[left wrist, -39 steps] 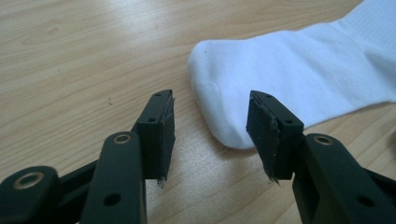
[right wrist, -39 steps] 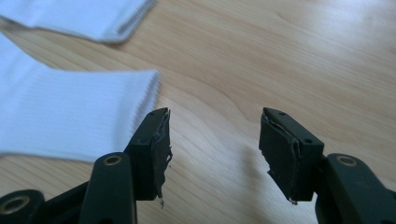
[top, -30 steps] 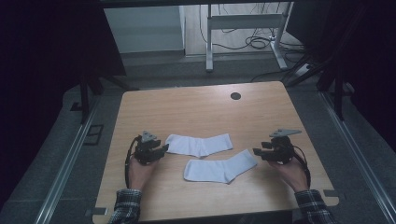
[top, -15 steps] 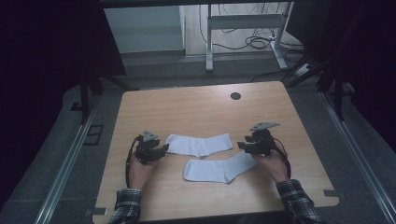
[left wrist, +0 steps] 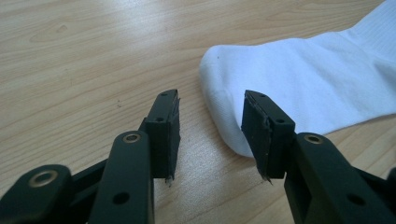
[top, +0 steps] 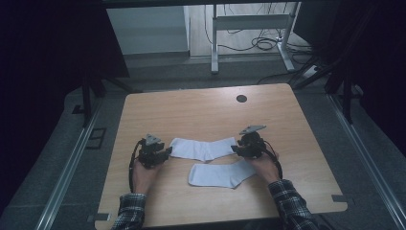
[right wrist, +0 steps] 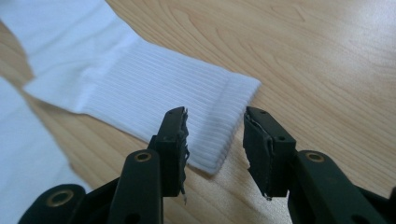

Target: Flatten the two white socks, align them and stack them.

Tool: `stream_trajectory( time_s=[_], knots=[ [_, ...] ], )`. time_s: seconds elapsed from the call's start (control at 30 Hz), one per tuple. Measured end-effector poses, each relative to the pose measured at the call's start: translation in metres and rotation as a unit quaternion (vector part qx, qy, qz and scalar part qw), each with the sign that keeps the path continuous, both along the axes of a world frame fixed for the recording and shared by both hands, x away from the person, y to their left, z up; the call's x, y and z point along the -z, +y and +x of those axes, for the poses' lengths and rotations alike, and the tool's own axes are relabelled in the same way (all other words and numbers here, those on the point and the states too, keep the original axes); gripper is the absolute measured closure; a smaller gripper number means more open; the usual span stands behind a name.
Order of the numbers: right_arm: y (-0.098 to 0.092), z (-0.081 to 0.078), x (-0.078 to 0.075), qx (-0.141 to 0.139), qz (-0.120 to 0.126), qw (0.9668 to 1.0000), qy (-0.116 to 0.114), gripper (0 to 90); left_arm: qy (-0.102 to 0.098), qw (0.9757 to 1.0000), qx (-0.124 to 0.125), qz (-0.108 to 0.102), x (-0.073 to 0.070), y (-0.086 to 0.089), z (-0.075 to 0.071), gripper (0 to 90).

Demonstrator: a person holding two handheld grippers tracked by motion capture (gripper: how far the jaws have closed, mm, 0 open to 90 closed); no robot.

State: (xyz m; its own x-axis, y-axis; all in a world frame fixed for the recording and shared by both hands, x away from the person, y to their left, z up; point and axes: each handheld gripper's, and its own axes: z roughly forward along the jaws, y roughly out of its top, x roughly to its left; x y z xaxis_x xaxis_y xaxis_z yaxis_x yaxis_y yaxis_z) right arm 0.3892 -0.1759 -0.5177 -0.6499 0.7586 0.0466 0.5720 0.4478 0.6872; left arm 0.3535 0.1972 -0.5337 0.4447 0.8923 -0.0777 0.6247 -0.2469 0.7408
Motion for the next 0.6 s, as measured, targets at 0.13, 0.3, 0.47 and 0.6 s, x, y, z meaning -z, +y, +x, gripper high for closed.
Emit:
stream_trajectory(
  time_s=[0.13, 0.3, 0.47, 0.6],
  knots=[
    [0.003, 0.002, 0.010, -0.001, -0.016, 0.9998, 0.007, 62.8, 0.008, 1.0000, 0.001, 0.003, 0.004, 0.000, 0.001, 60.9],
    [0.002, 0.003, 0.011, -0.009, -0.001, 0.9998, 0.018, 74.0, 0.020, 0.9997, 0.014, 0.008, 0.008, -0.005, 0.004, 71.3],
    [0.002, 0.002, 0.010, -0.014, 0.003, 0.9997, 0.019, 79.8, 0.019, 0.9996, 0.021, 0.009, 0.007, -0.010, 0.004, 85.1],
    [0.001, 0.001, 0.009, -0.017, 0.000, 0.9997, 0.015, 80.1, 0.010, 0.9996, 0.023, 0.011, 0.004, -0.013, 0.002, 85.9]
  ],
)
